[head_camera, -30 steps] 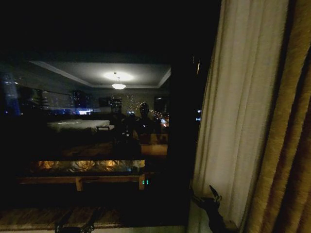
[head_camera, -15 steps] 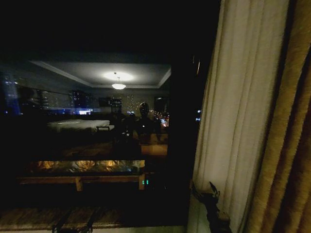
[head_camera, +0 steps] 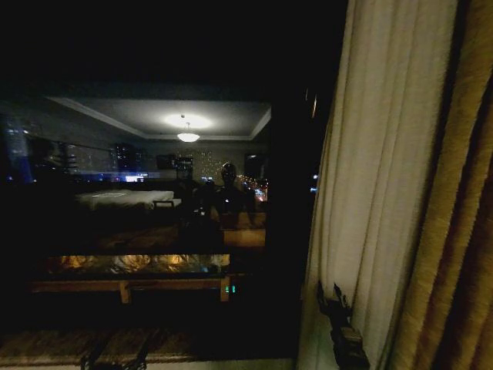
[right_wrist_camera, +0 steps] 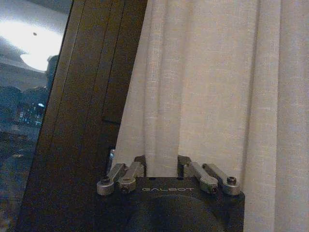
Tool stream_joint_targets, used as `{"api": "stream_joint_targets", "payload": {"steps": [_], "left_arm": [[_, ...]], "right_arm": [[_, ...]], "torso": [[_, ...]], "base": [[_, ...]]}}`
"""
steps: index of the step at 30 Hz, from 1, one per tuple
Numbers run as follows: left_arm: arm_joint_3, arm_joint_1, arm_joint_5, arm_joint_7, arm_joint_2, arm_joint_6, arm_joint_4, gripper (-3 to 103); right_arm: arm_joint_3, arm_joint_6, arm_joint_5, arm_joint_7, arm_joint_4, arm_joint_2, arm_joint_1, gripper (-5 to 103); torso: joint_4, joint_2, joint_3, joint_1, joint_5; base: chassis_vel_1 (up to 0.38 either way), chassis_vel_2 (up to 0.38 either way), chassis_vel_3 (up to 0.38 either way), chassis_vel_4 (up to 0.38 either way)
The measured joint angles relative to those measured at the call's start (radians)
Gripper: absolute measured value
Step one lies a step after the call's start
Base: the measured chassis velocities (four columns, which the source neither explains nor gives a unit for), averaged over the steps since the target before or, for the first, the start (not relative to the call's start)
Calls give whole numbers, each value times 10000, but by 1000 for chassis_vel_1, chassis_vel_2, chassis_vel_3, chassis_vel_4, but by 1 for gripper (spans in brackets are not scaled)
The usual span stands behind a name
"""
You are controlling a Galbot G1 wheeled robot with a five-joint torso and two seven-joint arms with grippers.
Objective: Open the curtains by pulling them apart, changing their state from closed to fully open.
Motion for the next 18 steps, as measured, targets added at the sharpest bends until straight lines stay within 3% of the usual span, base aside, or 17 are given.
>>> {"api": "stream_joint_targets", "payload": {"steps": [8, 16, 18], "left_arm": [[40, -76, -26, -9, 105, 1, -3, 100], [39, -70, -28, -9, 113, 1, -8, 100], [45, 8, -26, -7, 55, 1, -94, 100]], "right_arm": [[22, 11, 88, -48, 353, 0, -375, 3], [33, 10, 481, -64, 359, 0, -327, 0], [185, -44, 926, 378, -131, 1, 285, 0]], "torso": [[0, 0, 0, 0, 0], [0, 0, 0, -1, 0], [2, 0, 0, 0, 1]], "base": [[0, 0, 0, 0], [0, 0, 0, 0], [0, 0, 0, 0]]}}
